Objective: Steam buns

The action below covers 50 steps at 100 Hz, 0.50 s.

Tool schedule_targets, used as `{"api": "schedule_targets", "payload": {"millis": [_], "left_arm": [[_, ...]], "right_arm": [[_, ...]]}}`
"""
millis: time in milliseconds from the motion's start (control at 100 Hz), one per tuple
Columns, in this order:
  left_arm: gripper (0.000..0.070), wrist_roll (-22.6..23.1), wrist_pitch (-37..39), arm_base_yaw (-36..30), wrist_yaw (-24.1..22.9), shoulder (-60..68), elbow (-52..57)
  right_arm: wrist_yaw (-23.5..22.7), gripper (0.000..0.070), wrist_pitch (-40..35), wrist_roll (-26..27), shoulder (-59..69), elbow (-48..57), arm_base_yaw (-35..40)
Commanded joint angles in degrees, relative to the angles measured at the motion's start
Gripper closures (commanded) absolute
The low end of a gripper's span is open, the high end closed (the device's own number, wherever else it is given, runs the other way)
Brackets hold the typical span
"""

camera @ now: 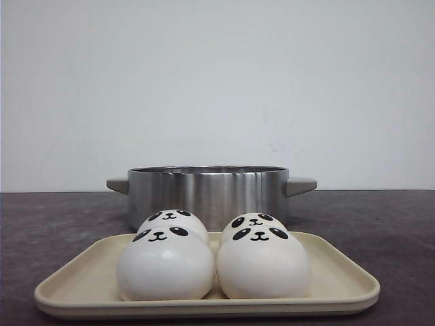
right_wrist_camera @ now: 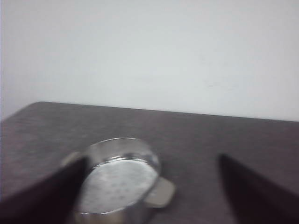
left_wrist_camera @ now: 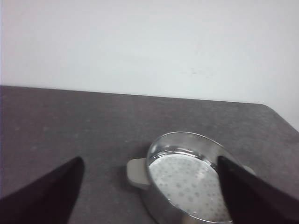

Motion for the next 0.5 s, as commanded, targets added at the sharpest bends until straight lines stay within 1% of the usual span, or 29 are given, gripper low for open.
{"api": "schedule_targets", "payload": {"millis": [0, 130, 240, 280, 380, 430, 490], "left_arm": [[0.0102, 0.5, 0.3, -0.5, 0.3, 0.1, 0.6], [0.0106, 0.4, -0.3, -2.1, 0.3, 0.2, 0.6], [0.0106, 0.3, -1.2, -3.6, 0.3, 0.5, 0.6], [0.0106, 0.3, -1.4, -4.0, 0.3, 0.5, 0.6], [0.0106, 0.3, -1.4, -5.2, 0.3, 0.6, 0.6], [0.0111, 0.3, -1.4, -5.9, 0.3, 0.6, 0.6], [0.0127, 0.3, -1.4, -6.8, 0.2, 0.6, 0.6]], "right_arm": [[-1.8, 0.0, 1.3, 2.1, 1.1, 0.8, 0.0], [-2.1, 0.0, 2.4, 2.4, 3.7, 0.9, 1.0], [-1.7, 0.0, 1.6, 3.0, 8.1, 2.4, 4.0], [-0.4, 0.0, 0.7, 3.0, 10.0, 3.5, 5.7], [4.8, 0.0, -3.4, 3.3, 16.0, 7.5, 11.5], [7.8, 0.0, -6.4, 4.4, 19.8, 10.2, 15.2], [10.2, 0.0, -9.7, 6.0, 24.1, 13.0, 18.8]]}}
